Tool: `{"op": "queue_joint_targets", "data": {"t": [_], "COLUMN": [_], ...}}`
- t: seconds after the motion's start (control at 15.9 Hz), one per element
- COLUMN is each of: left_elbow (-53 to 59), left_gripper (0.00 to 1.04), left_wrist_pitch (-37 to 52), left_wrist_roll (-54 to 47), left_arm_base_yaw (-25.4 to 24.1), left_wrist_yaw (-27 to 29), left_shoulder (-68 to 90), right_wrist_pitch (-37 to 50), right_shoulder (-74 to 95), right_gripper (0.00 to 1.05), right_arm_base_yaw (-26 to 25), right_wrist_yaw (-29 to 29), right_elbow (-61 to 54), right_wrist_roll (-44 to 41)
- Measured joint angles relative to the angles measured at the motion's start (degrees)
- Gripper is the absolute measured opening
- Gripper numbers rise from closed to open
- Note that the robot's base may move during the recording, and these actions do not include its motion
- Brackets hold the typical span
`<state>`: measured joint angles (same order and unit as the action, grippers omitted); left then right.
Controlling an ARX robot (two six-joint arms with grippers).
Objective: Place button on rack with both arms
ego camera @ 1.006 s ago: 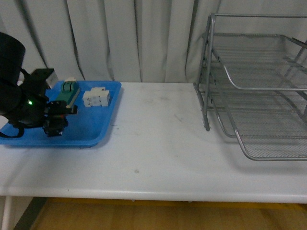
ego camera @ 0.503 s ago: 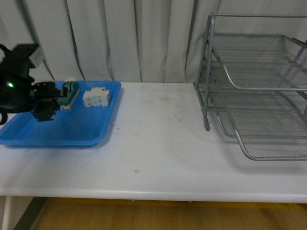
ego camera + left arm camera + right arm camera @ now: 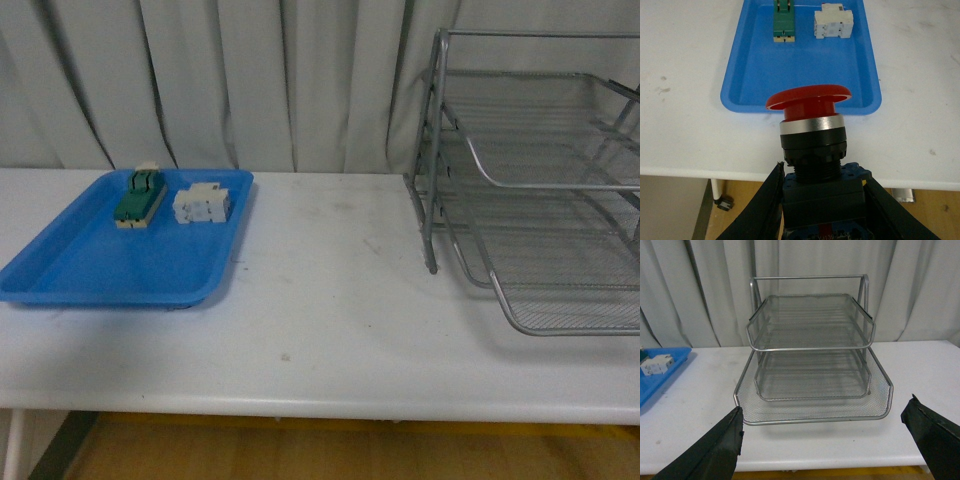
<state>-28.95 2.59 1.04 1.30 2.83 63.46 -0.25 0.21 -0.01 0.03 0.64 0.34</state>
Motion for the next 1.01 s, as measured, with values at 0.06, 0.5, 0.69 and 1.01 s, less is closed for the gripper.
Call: {"op": "queue_joint_targets", "data": {"t": [0.06, 0.5, 0.69, 1.01], "left_elbow": [0.0, 0.0, 0.0, 0.0], "left_gripper": [0.37, 0.37, 0.37, 0.37], "left_wrist_pitch": [-0.09, -0.02, 0.0, -0.02], "left_wrist_roll": [0.0, 0.0, -0.02, 0.0], "left_arm_base_yaw": [-0.17, -0.28, 0.0, 0.0], "left_wrist_yaw": [0.26, 0.42, 0.11, 0.13], "left_shoulder": [-0.02, -0.02, -0.04, 0.02], "right_wrist_pitch": [0.09, 0.02, 0.02, 0.02], "right_shoulder": [0.0, 0.0, 0.0, 0.0], "right_gripper": [0.98, 0.98, 0.98, 0.98], "right_arm_base_yaw": [0.0, 0.0, 0.0, 0.0], "right_wrist_yaw": [-0.02, -0.02, 0.0, 0.0], "right_elbow": [0.0, 0.0, 0.0, 0.0], "right_wrist_roll": [0.0, 0.0, 0.0, 0.0]}}
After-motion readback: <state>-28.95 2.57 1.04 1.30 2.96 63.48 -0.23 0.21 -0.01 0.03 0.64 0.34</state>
